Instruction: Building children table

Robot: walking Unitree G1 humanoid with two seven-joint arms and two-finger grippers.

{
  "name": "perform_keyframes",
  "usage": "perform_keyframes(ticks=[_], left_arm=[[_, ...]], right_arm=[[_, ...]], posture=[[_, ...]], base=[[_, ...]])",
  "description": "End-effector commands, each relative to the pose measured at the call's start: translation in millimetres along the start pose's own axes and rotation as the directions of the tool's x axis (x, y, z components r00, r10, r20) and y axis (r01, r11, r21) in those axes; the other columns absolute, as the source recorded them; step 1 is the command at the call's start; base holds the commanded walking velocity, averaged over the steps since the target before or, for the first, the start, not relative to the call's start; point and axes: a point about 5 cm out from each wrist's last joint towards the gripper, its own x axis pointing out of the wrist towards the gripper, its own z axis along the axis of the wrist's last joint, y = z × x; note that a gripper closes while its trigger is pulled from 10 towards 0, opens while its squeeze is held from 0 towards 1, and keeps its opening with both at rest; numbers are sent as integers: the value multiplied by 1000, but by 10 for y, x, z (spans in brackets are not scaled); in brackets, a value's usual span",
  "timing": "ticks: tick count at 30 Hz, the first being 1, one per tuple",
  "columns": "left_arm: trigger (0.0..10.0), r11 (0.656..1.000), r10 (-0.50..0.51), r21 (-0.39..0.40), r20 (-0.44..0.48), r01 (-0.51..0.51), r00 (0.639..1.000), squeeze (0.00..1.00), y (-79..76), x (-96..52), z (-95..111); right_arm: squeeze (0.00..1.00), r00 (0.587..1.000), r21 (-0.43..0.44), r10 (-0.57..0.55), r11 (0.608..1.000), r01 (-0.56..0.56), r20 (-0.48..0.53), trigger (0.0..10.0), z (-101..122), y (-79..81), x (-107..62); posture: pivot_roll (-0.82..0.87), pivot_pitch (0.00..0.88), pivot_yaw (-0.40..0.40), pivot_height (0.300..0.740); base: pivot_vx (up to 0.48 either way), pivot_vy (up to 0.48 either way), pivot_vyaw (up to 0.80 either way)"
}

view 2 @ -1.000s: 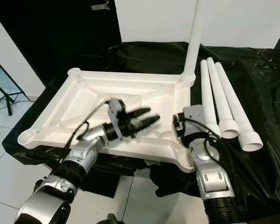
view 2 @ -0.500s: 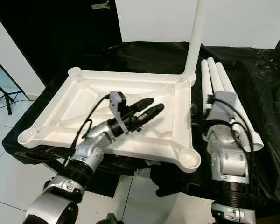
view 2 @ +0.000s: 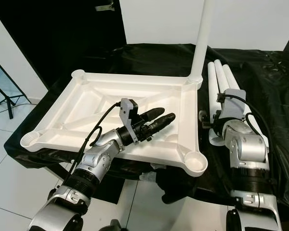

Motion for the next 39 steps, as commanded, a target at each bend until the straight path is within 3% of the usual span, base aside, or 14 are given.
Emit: perform_keyframes(ticks=[1, 7, 12, 21, 22, 24, 26, 36, 39], left_arm=[[10000, 1000, 10, 3, -22, -10, 1000, 0, 2, -8, -28], [10000, 1000, 21, -1, -35, -21, 999, 0, -25, -18, -56], [10000, 1000, 29, -7, -48, -30, 998, 0, -41, -24, -94], [10000, 1000, 22, 1, -75, -22, 997, 0, -65, 17, -134], [10000, 1000, 23, 1, -77, -23, 997, 0, -67, 21, -136], [10000, 1000, 24, 1, -78, -24, 997, 0, -69, 22, -136], [10000, 1000, 25, 1, -80, -25, 996, 0, -77, 18, -141], [10000, 999, 32, 2, -89, -32, 996, 0, -76, 6, -164], [10000, 1000, 30, 1, -94, -30, 995, 0, -82, 24, -179]], right_arm=[[0, 998, 49, 23, 999, -20, -52, 10000, -45, -21, 45], [0, 994, 104, 23, 995, -12, -103, 10000, -47, -73, 102], [0, 976, 251, 75, 968, -22, -205, 10000, -87, -76, 166], [0, 944, 326, 125, 945, -19, -307, 10000, -204, -47, 284], [0, 942, 342, 132, 939, -20, -308, 8745, -218, -38, 298], [0, 941, 354, 138, 935, -21, -310, 8745, -224, -32, 309], [0, 945, 380, 146, 925, -26, -292, 0, -229, -12, 325], [0, 978, 368, 106, 929, -34, -178, 0, -131, 7, 334], [0, 996, 295, 0, 955, 27, -91, 0, -58, -39, 317]], posture=[[113, 0, 33, 740], [121, 0, 28, 740], [117, 0, 30, 740], [115, 0, 34, 740], [118, 0, 34, 740], [118, 0, 34, 740], [122, 0, 34, 740], [112, 0, 41, 740], [96, 0, 49, 740]], base=[[0, 0, 0], [0, 0, 0], [0, 0, 0], [0, 0, 0], [0, 0, 0], [0, 0, 0], [0, 0, 0], [0, 0, 0], [0, 0, 0]])
